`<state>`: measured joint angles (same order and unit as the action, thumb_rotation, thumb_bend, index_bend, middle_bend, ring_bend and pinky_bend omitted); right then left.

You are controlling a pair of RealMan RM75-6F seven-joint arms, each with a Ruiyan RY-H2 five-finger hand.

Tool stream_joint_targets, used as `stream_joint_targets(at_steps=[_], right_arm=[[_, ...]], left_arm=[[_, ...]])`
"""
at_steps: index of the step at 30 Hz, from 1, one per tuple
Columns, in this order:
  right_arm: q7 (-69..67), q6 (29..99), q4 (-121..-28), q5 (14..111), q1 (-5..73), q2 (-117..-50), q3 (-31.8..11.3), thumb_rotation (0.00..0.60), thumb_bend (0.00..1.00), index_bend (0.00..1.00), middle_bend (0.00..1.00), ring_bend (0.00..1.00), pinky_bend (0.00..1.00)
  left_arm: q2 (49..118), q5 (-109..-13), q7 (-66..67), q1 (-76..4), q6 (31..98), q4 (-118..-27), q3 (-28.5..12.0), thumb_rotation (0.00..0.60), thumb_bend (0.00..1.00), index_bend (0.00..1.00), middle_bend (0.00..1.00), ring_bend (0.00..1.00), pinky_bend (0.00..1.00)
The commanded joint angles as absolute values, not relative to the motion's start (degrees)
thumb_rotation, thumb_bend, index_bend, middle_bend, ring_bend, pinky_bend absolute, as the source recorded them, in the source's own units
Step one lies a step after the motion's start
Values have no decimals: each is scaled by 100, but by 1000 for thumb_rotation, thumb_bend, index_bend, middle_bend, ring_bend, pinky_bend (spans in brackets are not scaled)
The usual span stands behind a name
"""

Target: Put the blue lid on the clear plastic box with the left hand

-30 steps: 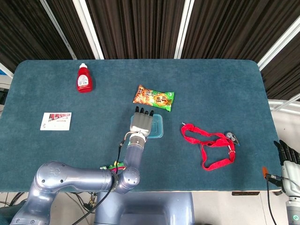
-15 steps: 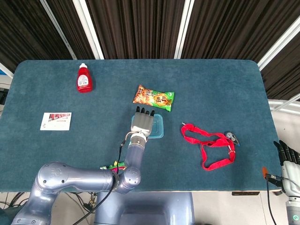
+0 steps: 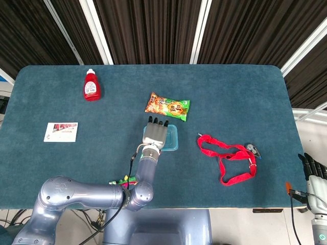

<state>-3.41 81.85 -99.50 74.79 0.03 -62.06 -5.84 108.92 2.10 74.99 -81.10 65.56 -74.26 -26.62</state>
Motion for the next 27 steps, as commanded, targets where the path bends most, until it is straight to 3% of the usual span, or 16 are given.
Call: stream_joint_targets(at_steps=[1, 27], right_arm=[[-341, 8182, -9951, 7479, 4, -6205, -583, 600, 393, 78, 39, 21, 0], [-329, 8178, -9952, 7478, 8, -6203, -580, 600, 393, 78, 39, 21, 0]], left_arm=[[10886, 206, 7509, -8112, 6567, -7435, -2663, 600, 69, 0, 250, 38, 13], [10848, 201, 7580, -8107, 6555, -7465, -2637, 600, 44, 0, 227, 36, 13]])
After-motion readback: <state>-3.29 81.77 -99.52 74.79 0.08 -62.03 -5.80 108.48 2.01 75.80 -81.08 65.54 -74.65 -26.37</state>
